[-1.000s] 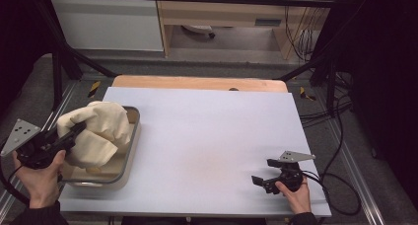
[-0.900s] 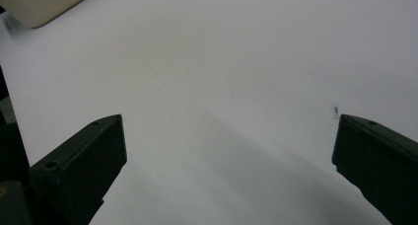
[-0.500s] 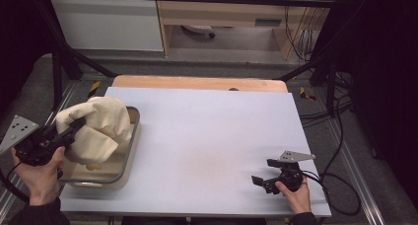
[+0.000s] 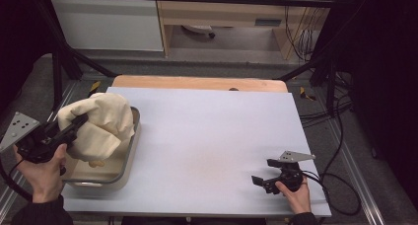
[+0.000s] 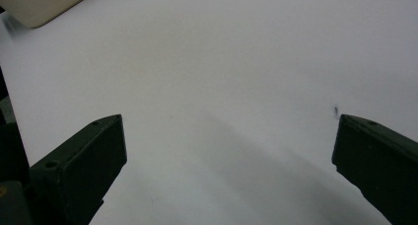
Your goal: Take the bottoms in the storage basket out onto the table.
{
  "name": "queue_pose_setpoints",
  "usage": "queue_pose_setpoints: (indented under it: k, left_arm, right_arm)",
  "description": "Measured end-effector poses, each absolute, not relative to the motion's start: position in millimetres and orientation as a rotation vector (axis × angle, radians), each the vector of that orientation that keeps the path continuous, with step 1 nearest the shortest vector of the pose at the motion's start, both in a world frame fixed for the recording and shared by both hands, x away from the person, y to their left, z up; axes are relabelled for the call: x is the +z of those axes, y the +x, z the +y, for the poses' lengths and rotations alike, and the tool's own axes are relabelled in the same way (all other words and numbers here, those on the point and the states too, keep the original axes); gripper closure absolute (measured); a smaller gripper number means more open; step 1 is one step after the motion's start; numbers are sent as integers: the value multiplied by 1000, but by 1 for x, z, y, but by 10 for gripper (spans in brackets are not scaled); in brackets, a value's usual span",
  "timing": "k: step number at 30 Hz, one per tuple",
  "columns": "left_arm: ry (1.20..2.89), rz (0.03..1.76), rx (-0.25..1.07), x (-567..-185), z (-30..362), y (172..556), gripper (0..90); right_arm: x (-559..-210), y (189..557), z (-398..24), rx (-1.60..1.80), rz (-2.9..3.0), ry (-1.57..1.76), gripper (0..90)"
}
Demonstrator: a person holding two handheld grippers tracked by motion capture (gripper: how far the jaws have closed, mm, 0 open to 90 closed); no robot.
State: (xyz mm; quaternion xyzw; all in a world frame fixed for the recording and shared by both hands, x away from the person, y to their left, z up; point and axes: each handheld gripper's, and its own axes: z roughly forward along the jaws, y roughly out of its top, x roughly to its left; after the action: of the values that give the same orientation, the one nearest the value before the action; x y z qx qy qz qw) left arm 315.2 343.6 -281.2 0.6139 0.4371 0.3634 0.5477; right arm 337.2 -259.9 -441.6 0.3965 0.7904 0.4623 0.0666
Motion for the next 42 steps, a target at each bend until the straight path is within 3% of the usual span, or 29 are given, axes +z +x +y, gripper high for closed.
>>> queue_pose_setpoints:
  k: [42]
  left_arm:
    - [1456, 969, 829, -269, 312, 328, 667]
  right_arm:
    - [-442, 337, -260, 1395, 2383, 1195, 5]
